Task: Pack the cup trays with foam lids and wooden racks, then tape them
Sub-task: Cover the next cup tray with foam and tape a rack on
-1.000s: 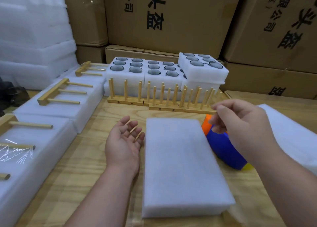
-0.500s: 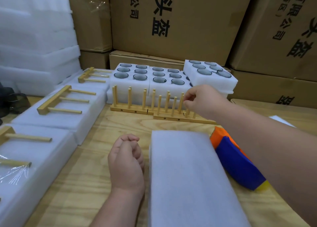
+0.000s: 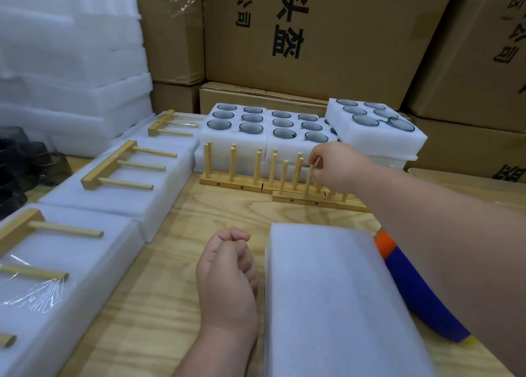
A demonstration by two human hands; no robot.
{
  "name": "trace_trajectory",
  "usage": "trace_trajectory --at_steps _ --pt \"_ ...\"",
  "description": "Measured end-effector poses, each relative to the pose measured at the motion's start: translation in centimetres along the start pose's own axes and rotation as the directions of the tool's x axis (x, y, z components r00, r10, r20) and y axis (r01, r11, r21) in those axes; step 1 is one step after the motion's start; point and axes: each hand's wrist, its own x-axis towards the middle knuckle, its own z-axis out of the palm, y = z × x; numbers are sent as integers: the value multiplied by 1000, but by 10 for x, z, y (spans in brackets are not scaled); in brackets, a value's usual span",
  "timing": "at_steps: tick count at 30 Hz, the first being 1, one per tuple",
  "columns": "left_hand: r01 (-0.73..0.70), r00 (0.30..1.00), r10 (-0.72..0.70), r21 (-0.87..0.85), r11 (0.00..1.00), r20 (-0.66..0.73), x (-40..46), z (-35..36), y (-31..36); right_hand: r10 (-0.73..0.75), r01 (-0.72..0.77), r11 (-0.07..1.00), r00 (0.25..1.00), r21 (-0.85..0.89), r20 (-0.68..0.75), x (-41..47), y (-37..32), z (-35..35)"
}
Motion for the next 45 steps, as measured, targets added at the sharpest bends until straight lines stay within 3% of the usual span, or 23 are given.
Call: trace_trajectory --at_steps 8,14,20,29,34,45 --pt "-7 1000 7 10 1000 2 0 0 -1 -39 38 999 999 -20 -28 -13 -4 -18" --pt "-21 1000 21 8 1000 6 2 -1 -3 -76 110 971 984 214 -161 -51 -7 -55" --pt "-28 999 28 6 1000 18 2 -1 -4 -60 199 855 955 478 -291 -111 -11 -79" --pt "-31 999 30 31 999 31 0 0 -4 191 101 577 948 810 -254 -177 -4 -70" --pt "-30 999 28 42 999 41 -2 0 -3 257 3 400 960 917 -115 -196 0 -47" --pt "-33 997 25 107 994 74 -8 2 -1 268 -87 308 963 948 1 -189 9 -35"
